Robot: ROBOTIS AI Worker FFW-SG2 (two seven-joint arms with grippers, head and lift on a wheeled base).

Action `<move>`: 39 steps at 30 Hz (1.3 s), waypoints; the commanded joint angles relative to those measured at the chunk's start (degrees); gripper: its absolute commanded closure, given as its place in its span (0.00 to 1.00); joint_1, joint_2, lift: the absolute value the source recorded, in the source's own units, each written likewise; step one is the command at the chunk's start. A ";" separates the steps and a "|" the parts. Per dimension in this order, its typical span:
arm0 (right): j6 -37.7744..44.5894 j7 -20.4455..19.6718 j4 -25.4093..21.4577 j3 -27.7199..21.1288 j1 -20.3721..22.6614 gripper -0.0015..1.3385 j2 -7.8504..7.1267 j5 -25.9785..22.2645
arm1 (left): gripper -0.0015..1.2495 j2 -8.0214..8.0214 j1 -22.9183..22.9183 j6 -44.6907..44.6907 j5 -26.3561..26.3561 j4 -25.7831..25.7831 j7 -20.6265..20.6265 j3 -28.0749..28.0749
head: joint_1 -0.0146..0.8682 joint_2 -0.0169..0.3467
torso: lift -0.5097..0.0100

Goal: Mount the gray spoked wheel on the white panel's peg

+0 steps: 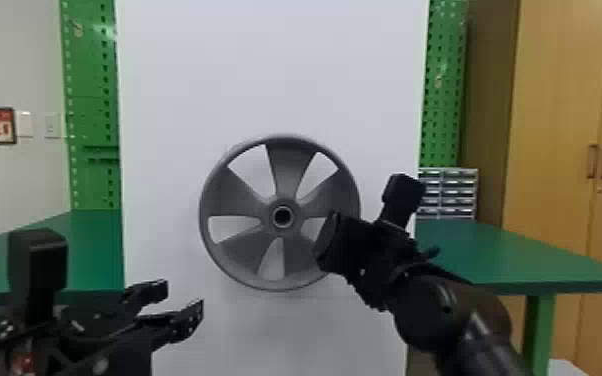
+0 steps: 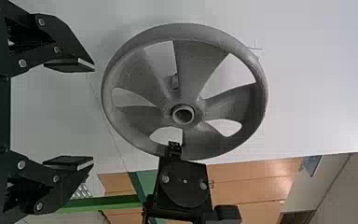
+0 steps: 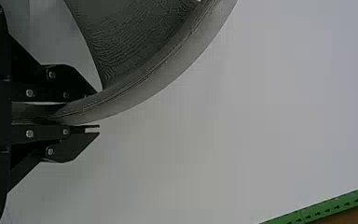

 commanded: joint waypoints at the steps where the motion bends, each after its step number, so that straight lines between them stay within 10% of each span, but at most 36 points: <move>1: -0.55 -0.26 0.16 -0.16 -0.07 0.92 0.11 0.00 | 0.43 0.02 0.00 0.00 0.00 0.00 0.00 -0.05 | 0.15 0.03 | 0.15; 13: -2.13 -0.35 0.16 0.28 0.28 0.89 0.19 -0.27 | 0.43 0.02 0.09 0.00 0.00 0.00 0.00 0.04 | 0.15 0.03 | 0.15; 39: -2.22 2.37 -0.64 0.28 0.72 0.09 0.11 -1.76 | 0.43 0.02 0.18 0.00 0.09 0.00 0.00 0.04 | 0.15 0.03 | 0.15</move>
